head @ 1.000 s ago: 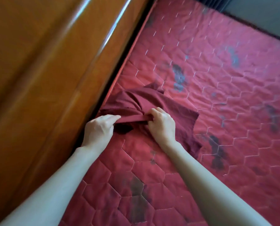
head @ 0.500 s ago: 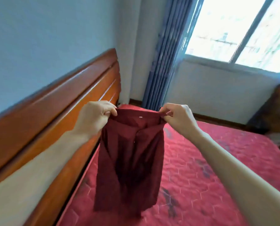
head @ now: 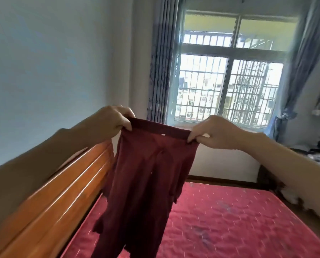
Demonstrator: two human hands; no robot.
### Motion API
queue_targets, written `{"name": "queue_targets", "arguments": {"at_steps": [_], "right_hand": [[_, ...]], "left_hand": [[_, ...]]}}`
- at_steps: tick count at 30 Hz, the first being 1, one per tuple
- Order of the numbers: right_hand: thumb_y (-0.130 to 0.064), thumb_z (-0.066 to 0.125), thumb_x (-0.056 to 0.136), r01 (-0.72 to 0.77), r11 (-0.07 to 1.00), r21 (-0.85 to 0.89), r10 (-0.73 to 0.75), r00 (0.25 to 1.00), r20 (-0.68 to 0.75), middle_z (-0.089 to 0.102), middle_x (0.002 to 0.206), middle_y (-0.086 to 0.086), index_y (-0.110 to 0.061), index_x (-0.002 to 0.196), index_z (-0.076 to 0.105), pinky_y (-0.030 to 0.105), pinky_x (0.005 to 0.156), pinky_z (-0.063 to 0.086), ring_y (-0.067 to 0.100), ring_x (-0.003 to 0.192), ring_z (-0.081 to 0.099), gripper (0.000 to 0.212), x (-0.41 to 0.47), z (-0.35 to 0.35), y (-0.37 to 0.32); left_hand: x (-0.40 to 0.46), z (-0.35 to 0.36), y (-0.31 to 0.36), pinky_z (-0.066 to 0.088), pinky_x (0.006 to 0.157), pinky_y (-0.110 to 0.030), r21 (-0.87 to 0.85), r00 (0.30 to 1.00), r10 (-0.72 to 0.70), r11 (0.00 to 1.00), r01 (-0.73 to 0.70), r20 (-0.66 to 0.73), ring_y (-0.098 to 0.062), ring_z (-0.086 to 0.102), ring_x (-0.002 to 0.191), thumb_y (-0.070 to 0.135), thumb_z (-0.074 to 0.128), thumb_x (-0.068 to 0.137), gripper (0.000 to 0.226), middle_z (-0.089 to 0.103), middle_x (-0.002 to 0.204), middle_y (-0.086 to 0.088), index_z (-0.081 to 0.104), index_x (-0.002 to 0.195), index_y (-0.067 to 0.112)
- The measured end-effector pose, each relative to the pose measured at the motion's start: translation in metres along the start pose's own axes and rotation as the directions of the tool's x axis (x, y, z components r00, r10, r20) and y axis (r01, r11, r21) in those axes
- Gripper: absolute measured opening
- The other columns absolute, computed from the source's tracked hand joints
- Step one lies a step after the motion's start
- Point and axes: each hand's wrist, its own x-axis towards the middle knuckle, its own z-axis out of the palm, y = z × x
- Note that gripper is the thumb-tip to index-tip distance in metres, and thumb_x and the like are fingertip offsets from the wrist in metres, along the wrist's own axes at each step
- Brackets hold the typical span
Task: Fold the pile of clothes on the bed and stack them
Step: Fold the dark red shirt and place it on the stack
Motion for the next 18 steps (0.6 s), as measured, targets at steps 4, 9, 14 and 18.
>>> {"name": "queue_targets", "arguments": {"at_steps": [4, 9, 14, 18], "right_hand": [[-0.038, 0.046, 0.082, -0.014, 1.0, -0.011, 0.016, 0.991, 0.133, 0.073, 0.074, 0.001, -0.017, 0.087, 0.078, 0.035, 0.075, 0.051, 0.019, 0.07, 0.068, 0.038, -0.048, -0.025, 0.009], [-0.038, 0.075, 0.08, -0.03, 0.995, 0.094, 0.026, 0.999, 0.048, 0.069, 0.063, -0.013, -0.023, 0.077, 0.078, 0.01, 0.064, 0.044, -0.001, 0.061, 0.065, 0.016, -0.087, -0.033, 0.021], [-0.029, 0.079, 0.078, -0.148, 0.978, 0.149, 0.162, 0.983, -0.085, 0.064, 0.056, -0.021, -0.025, 0.071, 0.076, 0.005, 0.061, 0.038, -0.003, 0.058, 0.061, 0.008, -0.106, -0.04, 0.021], [-0.026, 0.079, 0.076, -0.272, 0.947, 0.173, 0.282, 0.958, -0.04, 0.062, 0.056, -0.025, -0.038, 0.066, 0.067, 0.007, 0.06, 0.04, -0.005, 0.058, 0.059, 0.02, -0.115, -0.052, 0.019]], "left_hand": [[0.024, 0.001, 0.033, 0.049, 0.068, -0.024, -0.046, 0.99, -0.053, 0.997, 0.059, 0.128, -0.025, 0.067, 0.073, -0.029, 0.052, 0.065, 0.039, 0.069, 0.089, -0.011, 0.075, 0.074, 0.002], [0.035, 0.008, 0.068, 0.043, 0.073, -0.02, -0.248, 0.925, -0.235, 0.917, 0.313, 0.298, -0.012, 0.061, 0.079, -0.013, 0.05, 0.084, 0.035, 0.063, 0.093, -0.001, 0.075, 0.079, 0.012], [0.027, 0.014, 0.098, 0.044, 0.065, -0.012, -0.404, 0.908, -0.228, 0.838, 0.367, 0.352, -0.006, 0.061, 0.07, 0.022, 0.08, 0.075, 0.008, 0.064, 0.082, 0.006, 0.075, 0.073, 0.016], [0.022, 0.025, 0.105, 0.053, 0.074, -0.032, -0.418, 0.938, -0.26, 0.844, 0.337, 0.231, -0.024, 0.063, 0.075, 0.012, 0.077, 0.078, 0.015, 0.065, 0.081, -0.012, 0.072, 0.075, -0.002]]}}
